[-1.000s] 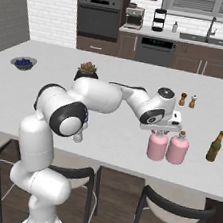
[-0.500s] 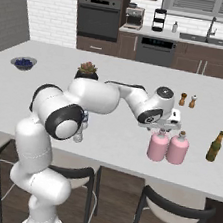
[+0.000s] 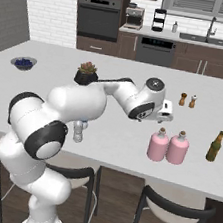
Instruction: Move the plastic bottles in the middle to the plastics group, and the glass bottles in the middle to the glass group.
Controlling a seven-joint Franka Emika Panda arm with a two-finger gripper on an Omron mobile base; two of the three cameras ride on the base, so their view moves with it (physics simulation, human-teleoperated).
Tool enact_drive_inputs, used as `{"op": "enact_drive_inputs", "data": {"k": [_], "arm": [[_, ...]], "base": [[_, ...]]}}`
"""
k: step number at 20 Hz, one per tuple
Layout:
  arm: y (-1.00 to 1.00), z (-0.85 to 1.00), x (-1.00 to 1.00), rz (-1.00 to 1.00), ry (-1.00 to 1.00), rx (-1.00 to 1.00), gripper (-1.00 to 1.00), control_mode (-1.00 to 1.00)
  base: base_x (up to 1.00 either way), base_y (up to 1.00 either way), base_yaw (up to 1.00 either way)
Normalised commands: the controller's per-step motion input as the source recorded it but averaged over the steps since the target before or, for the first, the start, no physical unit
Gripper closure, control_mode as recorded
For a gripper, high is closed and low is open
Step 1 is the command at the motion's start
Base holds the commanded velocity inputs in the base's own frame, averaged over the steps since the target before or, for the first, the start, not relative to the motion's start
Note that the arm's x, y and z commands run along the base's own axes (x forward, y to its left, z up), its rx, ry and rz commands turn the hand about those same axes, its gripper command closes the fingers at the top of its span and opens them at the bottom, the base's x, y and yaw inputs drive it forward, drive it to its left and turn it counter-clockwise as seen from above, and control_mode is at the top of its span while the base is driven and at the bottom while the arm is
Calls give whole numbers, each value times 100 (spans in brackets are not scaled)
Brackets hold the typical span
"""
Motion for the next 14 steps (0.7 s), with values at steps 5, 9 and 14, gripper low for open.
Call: {"op": "enact_drive_inputs", "data": {"k": [5,9,14], "arm": [[100,22,0,-6,0,-3,-100,-100],[100,29,-3,-12,0,-1,-100,-100],[78,42,-64,-14,0,0,-100,-100]], "base": [[0,0,0],[0,0,0],[0,0,0]]}}
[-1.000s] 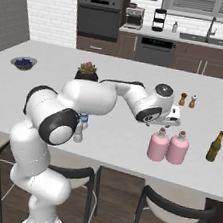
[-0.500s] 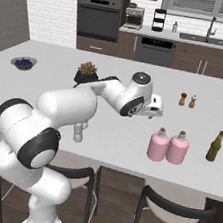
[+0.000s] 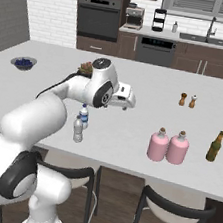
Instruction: Move the plastic bottles in the middle to the plastics group, and the glass bottles in the middle to the glass group.
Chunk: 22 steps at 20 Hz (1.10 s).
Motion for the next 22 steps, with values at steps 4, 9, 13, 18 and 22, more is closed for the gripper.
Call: {"op": "enact_drive_inputs", "data": {"k": [4,9,13,18,22], "arm": [[39,29,-100,-9,0,0,-100,-100],[48,24,-91,-4,-17,1,-100,-100],[69,5,-55,0,-22,0,-100,-100],[93,0,-1,0,-8,0,-100,-100],[57,13,0,0,-4,10,-100,-100]], "base": [[0,0,0],[0,0,0],[0,0,0],[0,0,0],[0,0,0]]}}
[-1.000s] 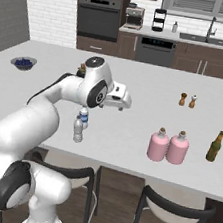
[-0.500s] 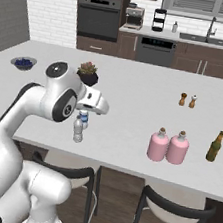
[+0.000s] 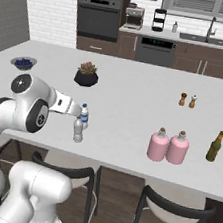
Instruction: Move the plastic bottles in the middle to the plastics group, and the glass bottles in the middle to the glass group.
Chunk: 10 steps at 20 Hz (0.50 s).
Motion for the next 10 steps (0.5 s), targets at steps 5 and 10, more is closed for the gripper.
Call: {"op": "enact_drive_inputs", "data": {"k": [5,10], "arm": [[2,6,0,13,15,12,-100,-100],[6,0,32,17,57,0,-100,-100]], "base": [[0,0,0],[0,0,0]]}}
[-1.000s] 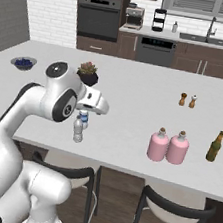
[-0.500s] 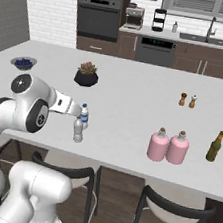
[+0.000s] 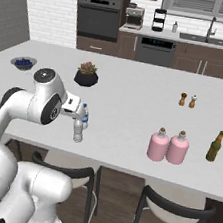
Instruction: Move the plastic bottles in the middle to the plastics group, and the glass bottles in the middle to the glass group.
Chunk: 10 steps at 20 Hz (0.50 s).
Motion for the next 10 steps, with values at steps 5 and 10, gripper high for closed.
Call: {"op": "enact_drive_inputs", "data": {"k": [5,10], "arm": [[25,-3,22,10,47,-3,-100,-100],[9,-49,15,0,0,-2,-100,-100]], "base": [[0,0,0],[0,0,0]]}}
